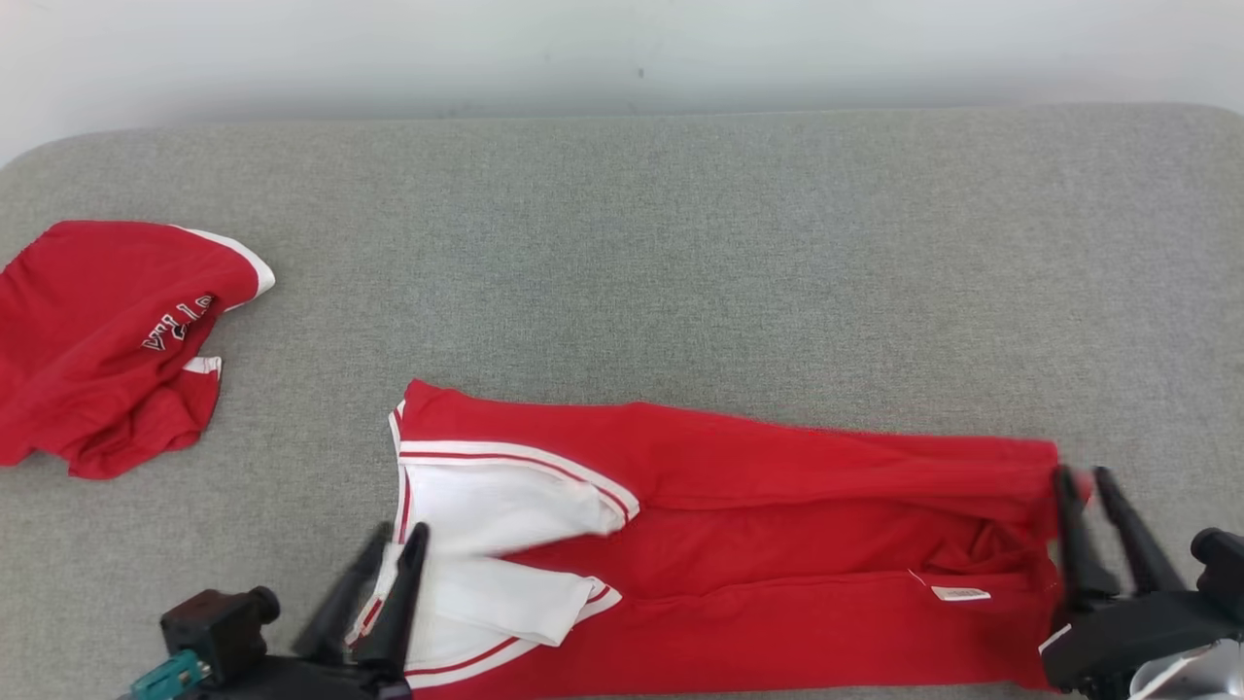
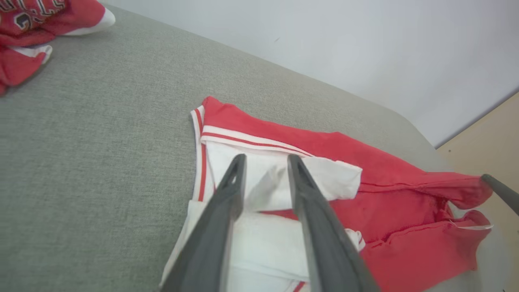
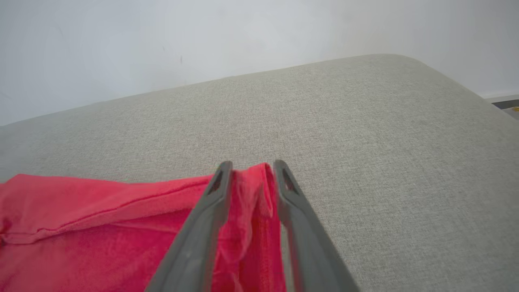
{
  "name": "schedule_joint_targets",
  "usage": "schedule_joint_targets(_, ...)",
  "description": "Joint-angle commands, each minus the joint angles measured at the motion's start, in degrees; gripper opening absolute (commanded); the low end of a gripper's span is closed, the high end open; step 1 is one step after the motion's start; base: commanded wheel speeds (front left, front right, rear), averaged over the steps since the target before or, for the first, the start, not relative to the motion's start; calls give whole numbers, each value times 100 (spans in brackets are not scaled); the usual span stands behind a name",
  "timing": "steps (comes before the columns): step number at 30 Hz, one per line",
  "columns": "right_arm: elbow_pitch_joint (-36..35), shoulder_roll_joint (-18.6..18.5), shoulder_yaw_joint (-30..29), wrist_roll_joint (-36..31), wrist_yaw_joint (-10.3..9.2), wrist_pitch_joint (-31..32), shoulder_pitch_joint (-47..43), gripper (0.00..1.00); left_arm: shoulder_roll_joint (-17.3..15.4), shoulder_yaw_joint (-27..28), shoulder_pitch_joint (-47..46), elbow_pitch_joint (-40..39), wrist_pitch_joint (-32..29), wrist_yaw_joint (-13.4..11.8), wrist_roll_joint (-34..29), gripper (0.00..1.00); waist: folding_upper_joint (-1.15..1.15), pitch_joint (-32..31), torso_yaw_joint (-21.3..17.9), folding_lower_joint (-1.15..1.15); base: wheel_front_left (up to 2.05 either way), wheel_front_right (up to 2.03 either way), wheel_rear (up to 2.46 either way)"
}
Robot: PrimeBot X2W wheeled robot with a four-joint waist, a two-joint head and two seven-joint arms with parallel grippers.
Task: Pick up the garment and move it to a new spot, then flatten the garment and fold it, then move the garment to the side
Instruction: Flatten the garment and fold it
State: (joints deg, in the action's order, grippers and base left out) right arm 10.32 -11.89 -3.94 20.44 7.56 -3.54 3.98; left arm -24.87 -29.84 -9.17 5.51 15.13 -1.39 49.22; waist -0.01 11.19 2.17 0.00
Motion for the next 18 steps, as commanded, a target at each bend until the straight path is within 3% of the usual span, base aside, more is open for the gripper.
schedule_joint_targets(1,-62,32,-34,-37,-13,11,-102,100,85,154,109,17,-1,41,-121,100,1,-20,2,0,0,0,0)
schedule_joint_targets(6,-255,61,-79,17,-13,-9,-149,100,443,1038,303,-71,-1,108,-772,100,1,-96,20,0,0,0,0)
schedule_joint_targets(9,-203,61,-110,-16,-13,76,-121,100,657,1657,401,-196,-1,141,-1474,100,1,-139,32,0,0,0,0)
schedule_joint_targets(13,164,147,-210,-24,-13,225,10,100,978,2310,562,-327,-1,259,-2384,100,1,-202,66,0,0,0,0)
schedule_joint_targets(18,865,179,-186,-99,-13,261,149,100,1392,2997,725,-249,-1,522,-2988,100,1,-254,117,0,0,0,0)
